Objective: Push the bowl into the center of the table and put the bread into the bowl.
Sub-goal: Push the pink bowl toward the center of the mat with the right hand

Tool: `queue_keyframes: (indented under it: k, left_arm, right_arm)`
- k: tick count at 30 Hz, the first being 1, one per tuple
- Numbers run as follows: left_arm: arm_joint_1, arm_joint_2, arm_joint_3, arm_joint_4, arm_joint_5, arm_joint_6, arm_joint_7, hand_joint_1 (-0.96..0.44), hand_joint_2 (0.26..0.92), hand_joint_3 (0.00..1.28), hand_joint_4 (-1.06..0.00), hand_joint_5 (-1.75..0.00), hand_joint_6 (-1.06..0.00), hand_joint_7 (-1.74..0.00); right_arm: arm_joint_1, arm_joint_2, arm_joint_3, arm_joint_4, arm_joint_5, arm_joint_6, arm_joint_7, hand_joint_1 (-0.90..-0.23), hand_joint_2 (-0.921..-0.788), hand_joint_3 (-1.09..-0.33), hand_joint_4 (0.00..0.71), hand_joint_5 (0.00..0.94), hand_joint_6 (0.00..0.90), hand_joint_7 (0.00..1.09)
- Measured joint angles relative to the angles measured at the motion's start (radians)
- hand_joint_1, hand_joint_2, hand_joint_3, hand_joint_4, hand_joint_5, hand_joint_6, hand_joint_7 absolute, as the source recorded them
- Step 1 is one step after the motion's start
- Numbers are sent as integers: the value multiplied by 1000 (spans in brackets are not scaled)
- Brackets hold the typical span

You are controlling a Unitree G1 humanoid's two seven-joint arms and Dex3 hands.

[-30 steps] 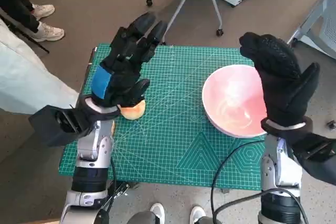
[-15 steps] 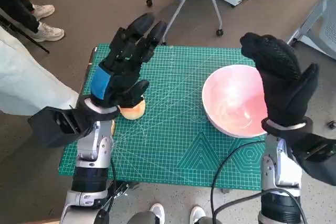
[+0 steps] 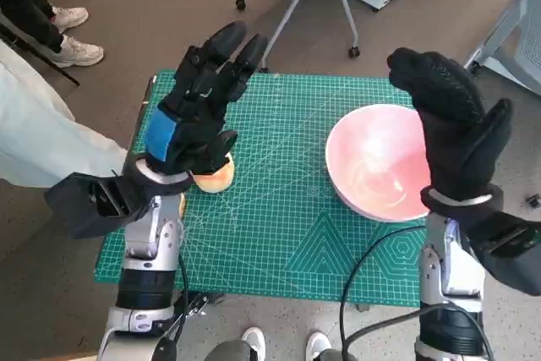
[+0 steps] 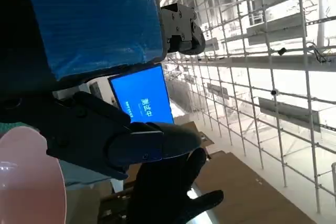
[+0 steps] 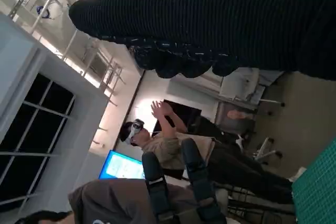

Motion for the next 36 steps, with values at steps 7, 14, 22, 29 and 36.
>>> queue_keyframes:
  k: [7, 14, 22, 29, 36]
  left_arm:
    - [9, -1, 4, 0, -1, 0, -1, -623, 921, 477, -123, -1, 1, -441]
    - [13, -1, 9, 1, -3, 0, -1, -624, 921, 475, -122, -1, 1, -438]
    - [13, -2, 11, 14, -4, 0, -1, -625, 921, 472, -127, -3, 1, -437]
    - [13, -2, 16, 18, -5, -1, -1, -626, 921, 471, -128, -4, 1, -438]
    - [12, -2, 18, 34, -4, -16, -1, -626, 921, 471, -130, -5, 1, -441]
  right_arm:
    - [-3, -79, -100, 107, -11, -79, -10, -653, -921, -735, 230, 0, 172, 406]
    - [-19, -134, -195, 244, -42, -146, -96, -640, -921, -779, 217, 0, 167, 382]
    - [-63, -170, -269, 462, -38, -190, -154, -633, -921, -794, 217, 1, 166, 376]
    - [-120, -190, -294, 683, -37, -230, -173, -613, -921, -809, 174, 0, 142, 361]
    - [-171, -206, -294, 897, -41, -248, -163, -565, -921, -853, 124, 1, 114, 332]
